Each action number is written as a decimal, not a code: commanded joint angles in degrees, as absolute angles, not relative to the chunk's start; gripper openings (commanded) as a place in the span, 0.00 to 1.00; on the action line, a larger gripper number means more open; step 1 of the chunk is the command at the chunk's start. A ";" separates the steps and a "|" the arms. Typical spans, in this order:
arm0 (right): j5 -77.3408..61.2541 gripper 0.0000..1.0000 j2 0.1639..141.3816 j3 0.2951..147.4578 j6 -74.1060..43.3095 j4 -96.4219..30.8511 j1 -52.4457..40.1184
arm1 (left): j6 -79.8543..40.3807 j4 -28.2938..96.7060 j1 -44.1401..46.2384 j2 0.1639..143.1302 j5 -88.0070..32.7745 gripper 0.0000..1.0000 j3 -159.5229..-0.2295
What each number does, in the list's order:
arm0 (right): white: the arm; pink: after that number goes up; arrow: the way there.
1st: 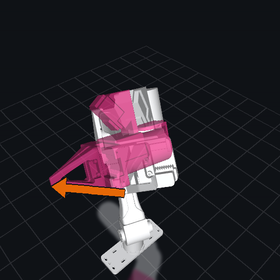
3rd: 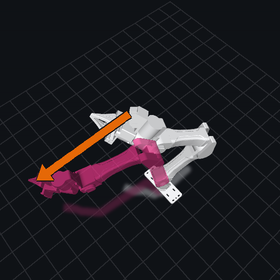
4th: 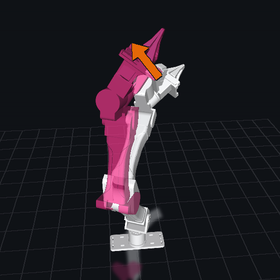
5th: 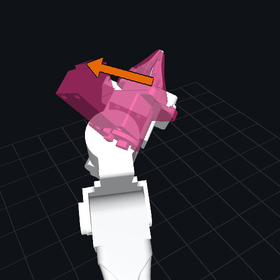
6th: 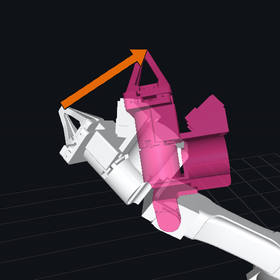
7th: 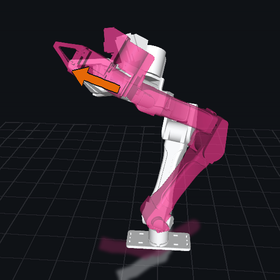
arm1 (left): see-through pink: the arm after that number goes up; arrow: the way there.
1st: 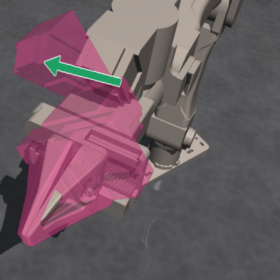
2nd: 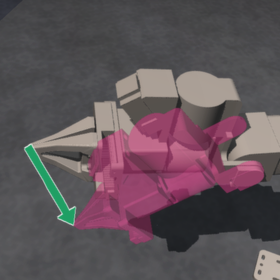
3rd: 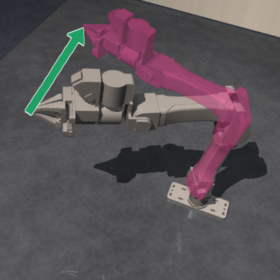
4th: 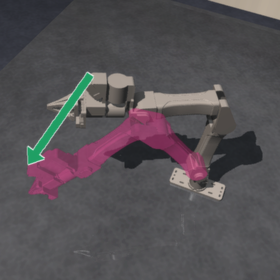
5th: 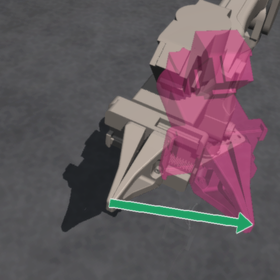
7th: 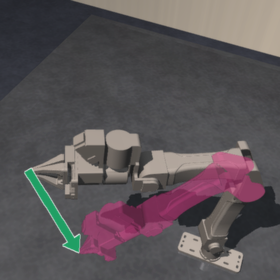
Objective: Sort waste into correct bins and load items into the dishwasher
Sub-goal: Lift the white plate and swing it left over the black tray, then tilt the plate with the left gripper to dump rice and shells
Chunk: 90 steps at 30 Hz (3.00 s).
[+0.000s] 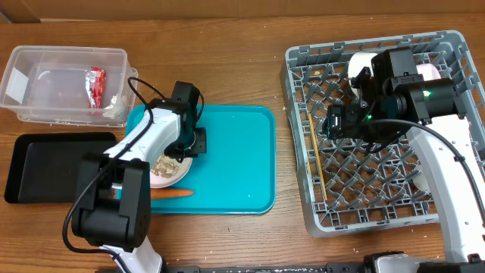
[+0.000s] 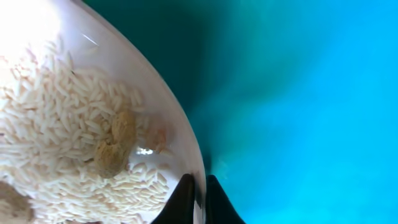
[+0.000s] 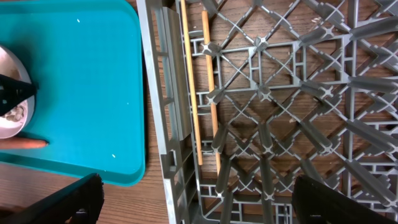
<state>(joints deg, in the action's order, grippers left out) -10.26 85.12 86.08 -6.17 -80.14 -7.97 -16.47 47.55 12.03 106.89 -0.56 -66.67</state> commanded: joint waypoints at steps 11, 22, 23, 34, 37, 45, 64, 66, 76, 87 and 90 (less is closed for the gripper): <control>-10.35 0.98 85.03 85.82 -6.15 -79.99 -7.86 | -16.93 48.21 12.95 108.12 5.10 0.04 -66.17; -10.35 0.98 85.03 85.82 -6.15 -80.09 -7.86 | -16.97 55.37 12.95 108.12 6.52 0.04 -71.77; -10.35 0.98 85.03 85.82 -6.15 -80.09 -7.86 | -17.02 56.29 12.95 108.12 6.52 0.04 -72.58; -10.33 0.97 85.03 85.82 -6.15 -80.12 -7.86 | -19.42 66.19 12.95 108.12 9.78 0.04 -80.93; -10.33 0.97 85.03 85.82 -6.15 -80.12 -7.86 | -19.81 69.01 12.93 108.12 9.91 0.04 -82.85; -10.33 0.97 85.03 85.82 -6.15 -80.38 -7.86 | -21.47 73.28 12.93 108.09 11.62 0.04 -86.00; -10.31 0.95 85.03 85.82 -6.13 -81.41 -7.86 | -21.45 80.16 10.85 107.57 11.99 0.04 -94.28; -10.31 0.95 85.03 85.82 -6.13 -81.38 -7.86 | -21.37 80.49 9.45 106.98 11.90 0.04 -94.74; -10.31 0.95 85.03 85.82 -6.15 -81.80 -7.86 | -13.41 79.68 -0.51 104.64 5.80 0.04 -94.74; -10.31 0.94 85.03 85.82 -6.15 -81.87 -7.86 | -5.74 76.97 -14.28 104.64 -7.84 0.04 -94.74; -10.31 0.94 85.03 85.82 -6.15 -81.87 -7.86 | -4.32 76.44 -17.26 104.64 -11.57 0.04 -94.74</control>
<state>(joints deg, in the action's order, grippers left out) -10.24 85.12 86.08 -6.17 -82.04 -7.97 -7.92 76.82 -14.70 106.94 -5.32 -93.17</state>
